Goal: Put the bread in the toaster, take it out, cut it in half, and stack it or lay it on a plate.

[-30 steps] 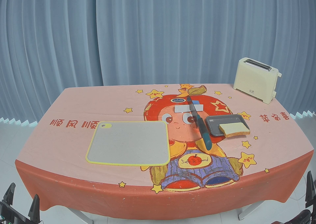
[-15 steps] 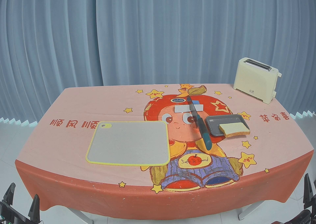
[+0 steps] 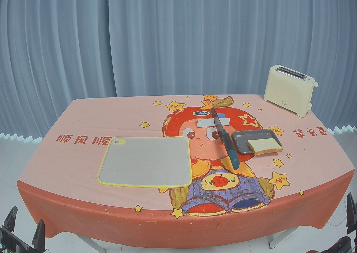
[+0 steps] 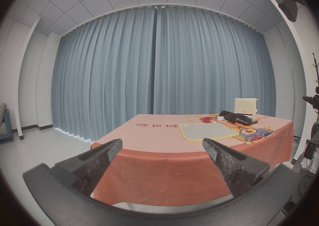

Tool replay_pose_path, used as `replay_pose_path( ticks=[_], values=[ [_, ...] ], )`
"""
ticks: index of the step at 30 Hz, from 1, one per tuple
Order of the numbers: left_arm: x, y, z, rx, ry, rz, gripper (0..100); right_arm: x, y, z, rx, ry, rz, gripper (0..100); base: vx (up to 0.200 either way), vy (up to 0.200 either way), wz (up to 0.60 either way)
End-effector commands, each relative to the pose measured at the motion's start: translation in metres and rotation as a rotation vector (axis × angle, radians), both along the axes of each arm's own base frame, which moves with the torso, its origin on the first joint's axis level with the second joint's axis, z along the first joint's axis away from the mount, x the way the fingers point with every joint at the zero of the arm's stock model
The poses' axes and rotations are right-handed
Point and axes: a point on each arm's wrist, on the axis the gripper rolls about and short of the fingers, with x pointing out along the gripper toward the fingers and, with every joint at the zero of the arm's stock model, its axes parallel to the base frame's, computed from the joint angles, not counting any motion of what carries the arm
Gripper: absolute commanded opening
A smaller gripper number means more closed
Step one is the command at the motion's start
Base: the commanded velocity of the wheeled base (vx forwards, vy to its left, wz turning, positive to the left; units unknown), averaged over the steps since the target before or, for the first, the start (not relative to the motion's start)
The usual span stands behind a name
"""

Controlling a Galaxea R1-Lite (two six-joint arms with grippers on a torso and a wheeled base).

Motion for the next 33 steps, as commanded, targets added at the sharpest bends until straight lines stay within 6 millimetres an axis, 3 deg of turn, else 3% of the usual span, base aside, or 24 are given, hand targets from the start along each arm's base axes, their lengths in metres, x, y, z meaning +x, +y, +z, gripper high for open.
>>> replay_pose_path(
  ticks=[1,20,33],
  values=[
    [0.000,0.000,-0.005,0.000,0.002,0.001,100,0.007,0.000,0.002,0.024,0.062,0.014,100,0.000,0.000,0.00],
    [0.000,0.000,-0.005,0.000,0.002,0.001,100,0.028,0.002,0.009,0.086,0.240,0.086,100,0.000,0.000,0.00],
    [0.000,0.000,-0.005,0.000,0.001,0.001,100,0.043,0.007,0.019,0.326,0.370,0.197,100,0.000,0.000,0.00]
  ],
)
